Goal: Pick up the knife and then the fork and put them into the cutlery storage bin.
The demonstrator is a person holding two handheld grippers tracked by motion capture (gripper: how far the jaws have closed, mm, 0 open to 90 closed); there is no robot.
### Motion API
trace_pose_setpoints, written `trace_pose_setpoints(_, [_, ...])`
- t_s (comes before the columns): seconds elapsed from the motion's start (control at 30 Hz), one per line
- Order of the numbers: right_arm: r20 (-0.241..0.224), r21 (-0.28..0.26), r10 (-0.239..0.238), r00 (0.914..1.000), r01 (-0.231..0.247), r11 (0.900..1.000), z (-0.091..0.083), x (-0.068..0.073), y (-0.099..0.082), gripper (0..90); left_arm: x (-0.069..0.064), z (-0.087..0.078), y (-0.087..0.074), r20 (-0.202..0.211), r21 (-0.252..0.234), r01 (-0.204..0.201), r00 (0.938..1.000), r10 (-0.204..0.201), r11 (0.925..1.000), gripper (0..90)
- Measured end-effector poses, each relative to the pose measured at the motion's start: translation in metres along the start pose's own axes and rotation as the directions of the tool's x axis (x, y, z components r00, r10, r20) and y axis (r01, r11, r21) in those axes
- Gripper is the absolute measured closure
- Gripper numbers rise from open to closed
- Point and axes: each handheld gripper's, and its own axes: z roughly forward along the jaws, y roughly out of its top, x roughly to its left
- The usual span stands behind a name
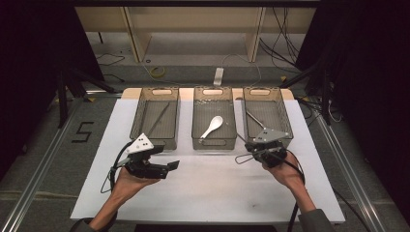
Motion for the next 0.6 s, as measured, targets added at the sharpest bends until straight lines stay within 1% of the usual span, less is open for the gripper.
trace_pose_setpoints(0.07, [0.015,-0.011,0.036,0.9993,-0.035,0.9993,-0.001,-0.010,0.004,88.0,-0.001,-0.001,-0.002,-0.007,0.000,0.001,1.0000,-0.001,1.0000,16.6])
trace_pose_setpoints(0.13, [0.031,-0.024,0.056,0.9979,-0.055,0.9982,-0.003,-0.020,0.008,87.9,-0.001,-0.001,-0.003,-0.008,0.002,0.000,1.0000,0.000,1.0000,16.2])
trace_pose_setpoints(0.2, [0.047,-0.026,0.087,0.9950,-0.086,0.9959,-0.004,-0.031,0.014,87.9,0.001,-0.002,-0.003,-0.011,-0.002,0.004,0.9999,-0.004,1.0000,16.0])
trace_pose_setpoints(0.23, [0.058,-0.028,0.096,0.9937,-0.094,0.9951,-0.004,-0.037,0.016,87.9,0.001,-0.002,-0.003,-0.012,-0.008,0.011,0.9999,-0.011,0.9999,15.9])
trace_pose_setpoints(0.3, [0.066,-0.031,0.127,0.9897,-0.125,0.9916,-0.003,-0.047,0.022,87.9,0.002,-0.002,-0.003,-0.013,-0.012,0.016,0.9998,-0.017,0.9998,15.7])
trace_pose_setpoints(0.37, [0.081,-0.029,0.146,0.9859,-0.144,0.9891,-0.002,-0.057,0.027,87.9,0.003,-0.003,-0.003,-0.014,-0.025,0.022,0.9997,-0.022,0.9994,15.5])
trace_pose_setpoints(0.43, [0.086,-0.028,0.170,0.9818,-0.168,0.9854,0.001,-0.067,0.031,87.9,0.004,-0.004,-0.003,-0.012,-0.033,0.030,0.9995,-0.030,0.9990,15.5])
trace_pose_setpoints(0.5, [0.094,-0.019,0.193,0.9766,-0.192,0.9811,0.005,-0.076,0.033,87.9,0.004,-0.004,-0.003,-0.012,-0.038,0.028,0.9995,-0.028,0.9989,15.5])
trace_pose_setpoints(0.6, [0.112,-0.001,0.215,0.9701,-0.217,0.9762,0.012,-0.087,0.035,87.8,0.004,-0.005,-0.003,-0.018,-0.053,0.023,0.9995,-0.024,0.9983,15.5])
